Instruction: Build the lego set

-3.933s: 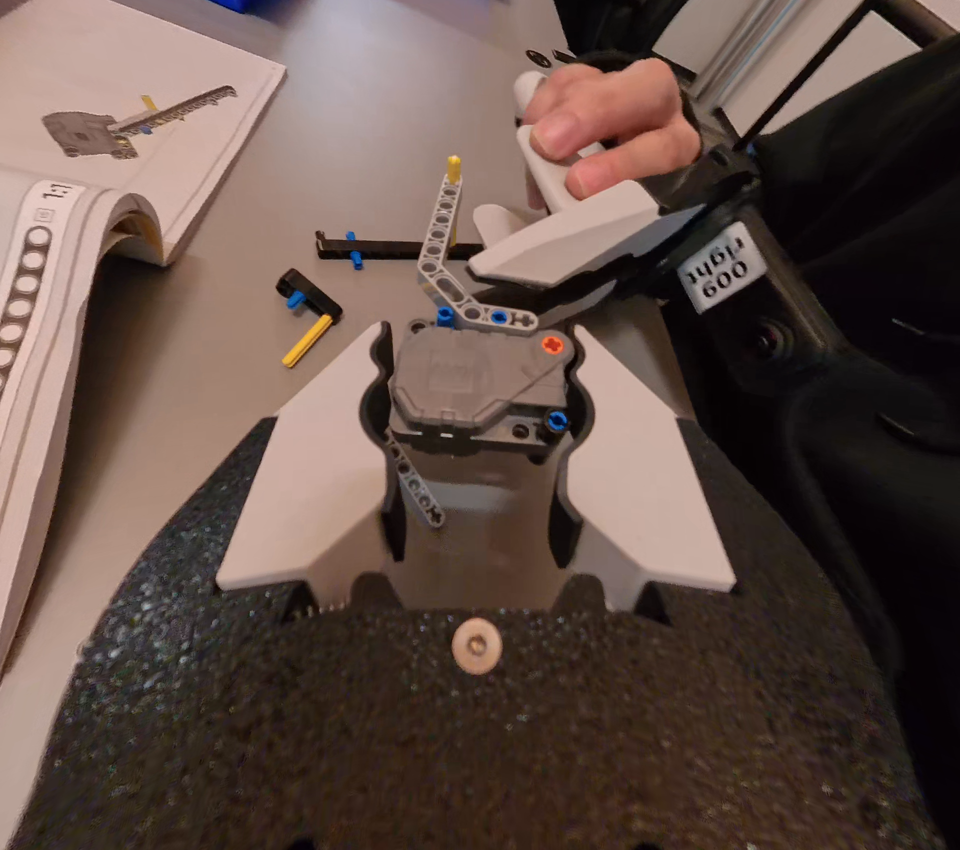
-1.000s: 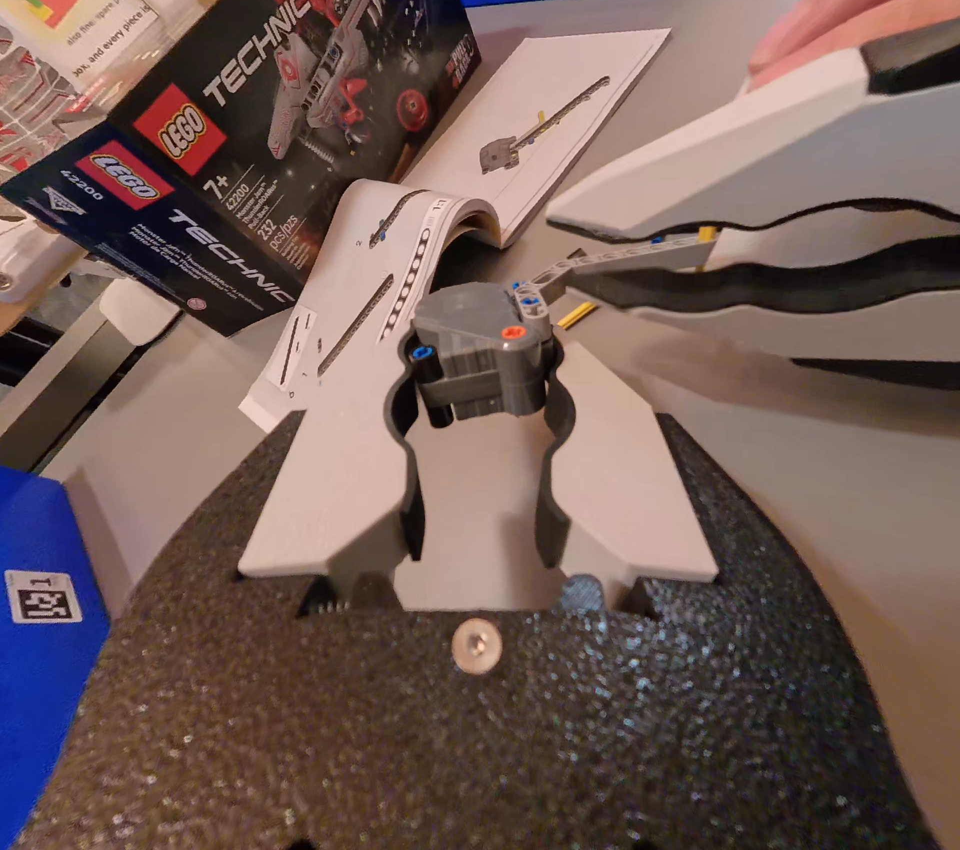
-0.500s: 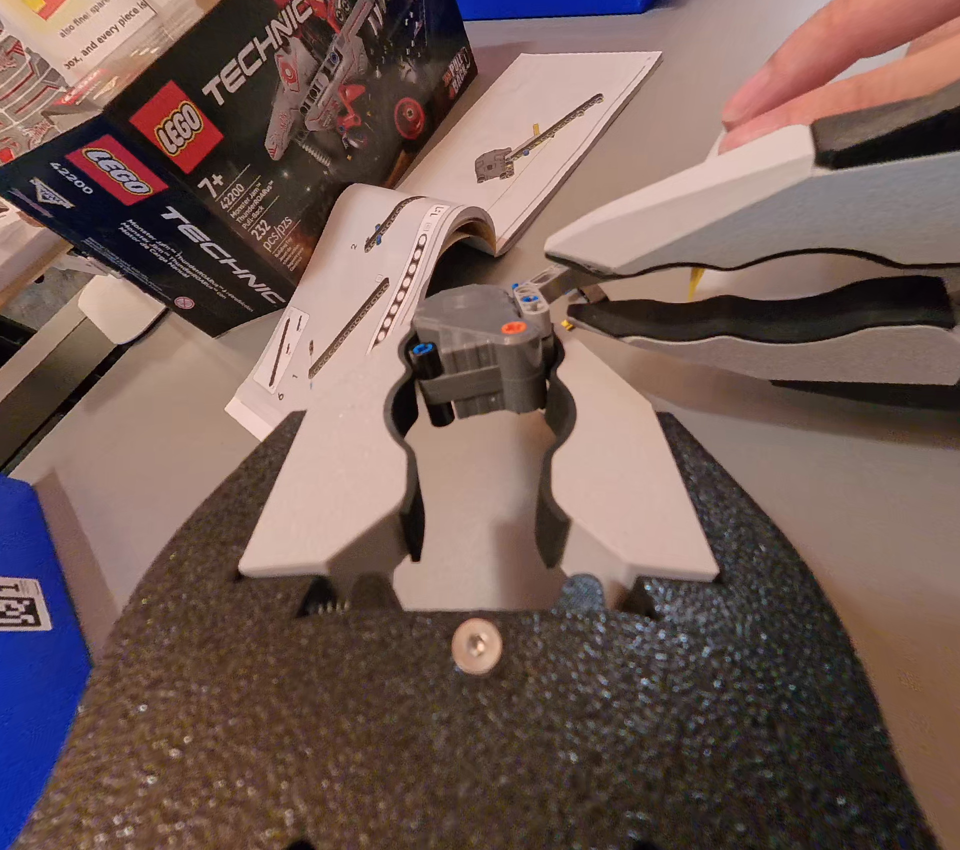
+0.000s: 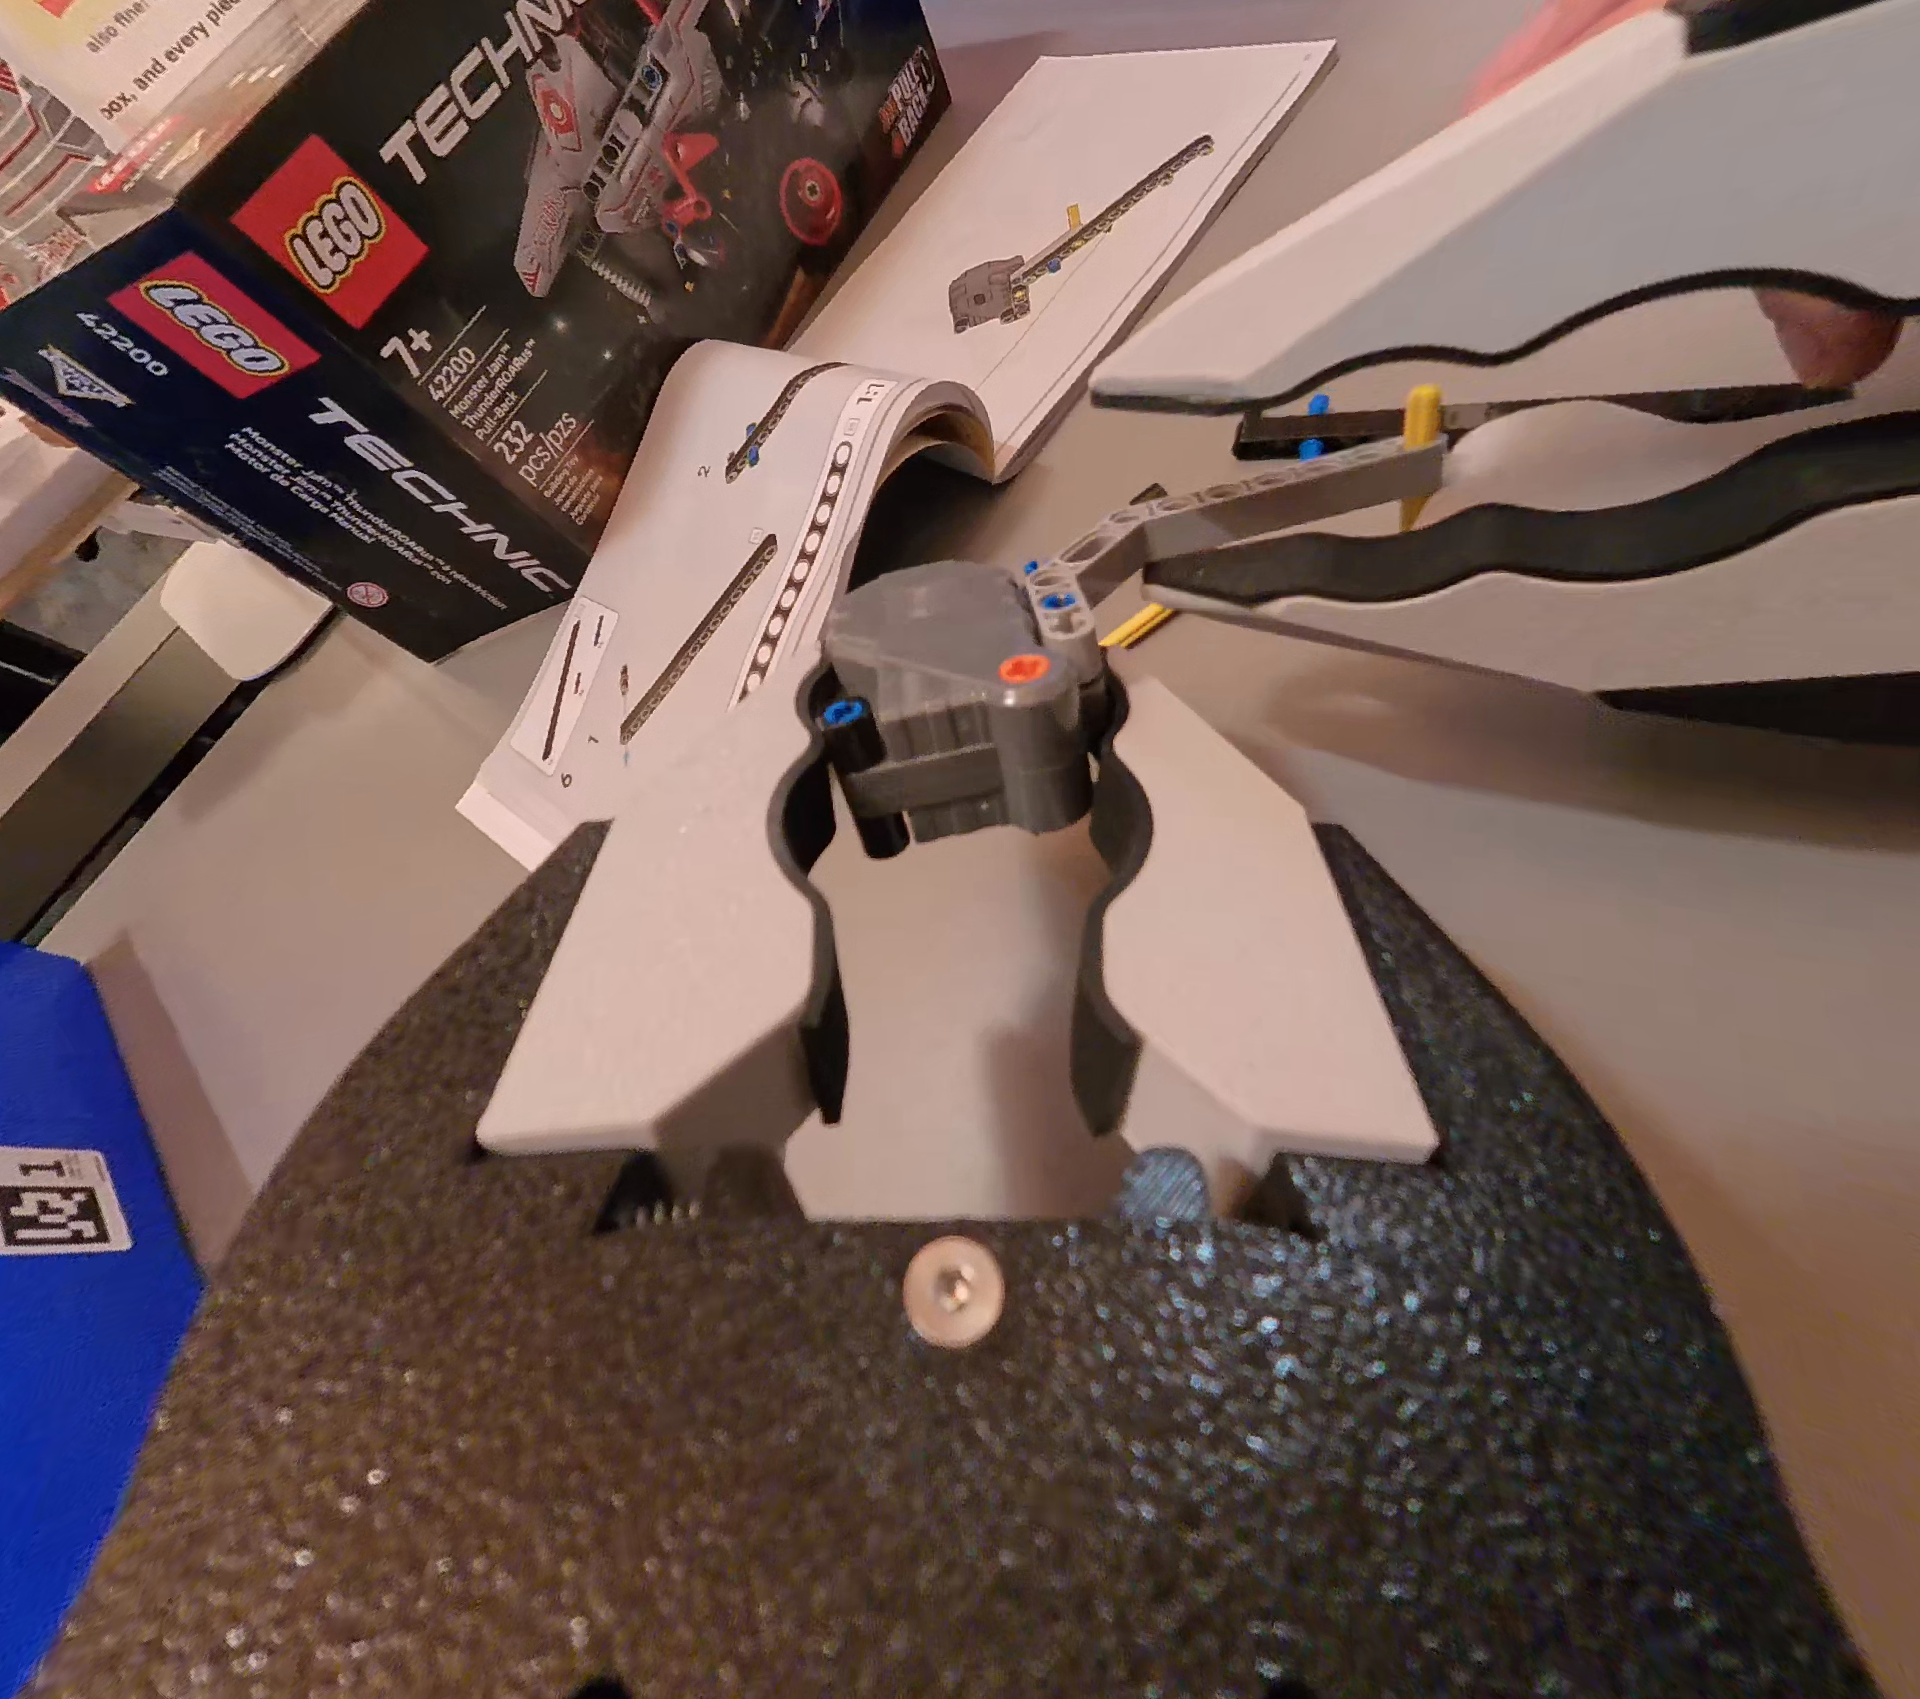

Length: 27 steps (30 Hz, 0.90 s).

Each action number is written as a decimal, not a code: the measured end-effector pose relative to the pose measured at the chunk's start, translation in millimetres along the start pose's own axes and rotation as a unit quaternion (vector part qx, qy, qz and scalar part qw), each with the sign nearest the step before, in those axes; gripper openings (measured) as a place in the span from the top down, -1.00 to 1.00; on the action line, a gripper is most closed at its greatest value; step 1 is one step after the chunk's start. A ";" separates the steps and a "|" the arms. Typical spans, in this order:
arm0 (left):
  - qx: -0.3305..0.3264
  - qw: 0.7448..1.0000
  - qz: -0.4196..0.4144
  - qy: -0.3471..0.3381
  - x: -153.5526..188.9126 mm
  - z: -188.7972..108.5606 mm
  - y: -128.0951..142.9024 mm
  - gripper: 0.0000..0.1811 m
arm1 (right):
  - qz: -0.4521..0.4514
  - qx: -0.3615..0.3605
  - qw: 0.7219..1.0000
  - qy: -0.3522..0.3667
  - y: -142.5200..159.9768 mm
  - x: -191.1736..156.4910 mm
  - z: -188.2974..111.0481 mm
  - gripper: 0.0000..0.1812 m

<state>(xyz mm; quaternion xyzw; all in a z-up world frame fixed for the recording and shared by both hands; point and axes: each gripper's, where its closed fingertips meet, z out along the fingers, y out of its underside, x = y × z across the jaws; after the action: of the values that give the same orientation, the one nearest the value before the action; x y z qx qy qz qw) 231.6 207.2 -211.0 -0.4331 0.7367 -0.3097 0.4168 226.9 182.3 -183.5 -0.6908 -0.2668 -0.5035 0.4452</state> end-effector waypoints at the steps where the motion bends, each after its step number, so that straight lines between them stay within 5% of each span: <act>1: 0.003 1.000 -0.003 0.003 0.1 -0.1 -0.3 0.51 | -0.005 0.003 1.000 0.001 -1.4 -0.1 -0.4 0.71; 21: -0.014 1.000 0.025 -0.002 5.8 3.8 2.9 0.51 | -0.026 0.002 0.999 -0.029 1.2 -11.2 1.1 0.72; 27: -0.005 0.999 0.041 0.000 7.9 3.1 -0.7 0.51 | -0.048 -0.003 0.998 -0.040 0.5 -18.8 1.1 0.89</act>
<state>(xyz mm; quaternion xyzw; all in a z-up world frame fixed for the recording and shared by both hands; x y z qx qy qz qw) 232.4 199.5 -214.6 -0.4042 0.7556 -0.2885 0.4272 221.2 184.5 -201.4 -0.6984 -0.3157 -0.4965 0.4075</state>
